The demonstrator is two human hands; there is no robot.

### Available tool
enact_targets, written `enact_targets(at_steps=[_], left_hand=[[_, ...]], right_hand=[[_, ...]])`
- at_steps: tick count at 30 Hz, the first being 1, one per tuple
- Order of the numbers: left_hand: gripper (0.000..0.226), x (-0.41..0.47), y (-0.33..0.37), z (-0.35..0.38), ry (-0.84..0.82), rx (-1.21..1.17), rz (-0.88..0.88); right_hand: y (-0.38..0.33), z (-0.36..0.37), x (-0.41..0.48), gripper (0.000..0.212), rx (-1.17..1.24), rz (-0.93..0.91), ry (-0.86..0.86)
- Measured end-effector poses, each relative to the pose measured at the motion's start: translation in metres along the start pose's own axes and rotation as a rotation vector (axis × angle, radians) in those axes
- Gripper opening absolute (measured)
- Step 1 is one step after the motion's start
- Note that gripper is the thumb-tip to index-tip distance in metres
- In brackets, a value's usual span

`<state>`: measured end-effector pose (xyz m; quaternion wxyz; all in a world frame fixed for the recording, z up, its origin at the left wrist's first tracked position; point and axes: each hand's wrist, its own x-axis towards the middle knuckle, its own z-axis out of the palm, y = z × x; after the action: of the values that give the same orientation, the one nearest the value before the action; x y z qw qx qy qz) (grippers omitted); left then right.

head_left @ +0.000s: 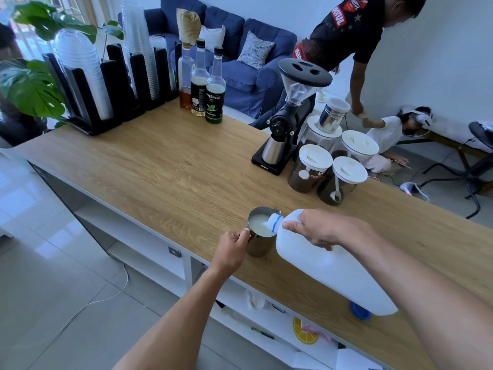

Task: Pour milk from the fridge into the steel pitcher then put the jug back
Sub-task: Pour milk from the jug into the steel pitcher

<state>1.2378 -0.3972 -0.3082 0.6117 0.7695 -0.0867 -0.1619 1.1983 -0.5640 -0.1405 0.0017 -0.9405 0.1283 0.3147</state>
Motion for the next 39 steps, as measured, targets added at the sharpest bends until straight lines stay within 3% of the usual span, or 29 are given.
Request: enact_targets(at_steps=[17,31,36,39], left_hand=[[0.045,0.000,-0.002,0.001,-0.004,-0.005,-0.012],[0.045,-0.013,0.009,0.005,0.012,-0.063,-0.065],[0.034,-0.015,0.014,0.002,0.083,-0.199,-0.196],[0.029,-0.015,0.013,-0.005,0.257,-0.150,-0.156]], right_hand=[[0.006,0.001,0.007,0.052,0.096,0.018,-0.032],[0.034,0.011,-0.005,0.048,0.887,-0.070,-0.014],[0.057,0.010,-0.018,0.048,1.186,-0.094,0.144],[0.065,0.015,-0.015,0.049,1.322,-0.112,0.286]])
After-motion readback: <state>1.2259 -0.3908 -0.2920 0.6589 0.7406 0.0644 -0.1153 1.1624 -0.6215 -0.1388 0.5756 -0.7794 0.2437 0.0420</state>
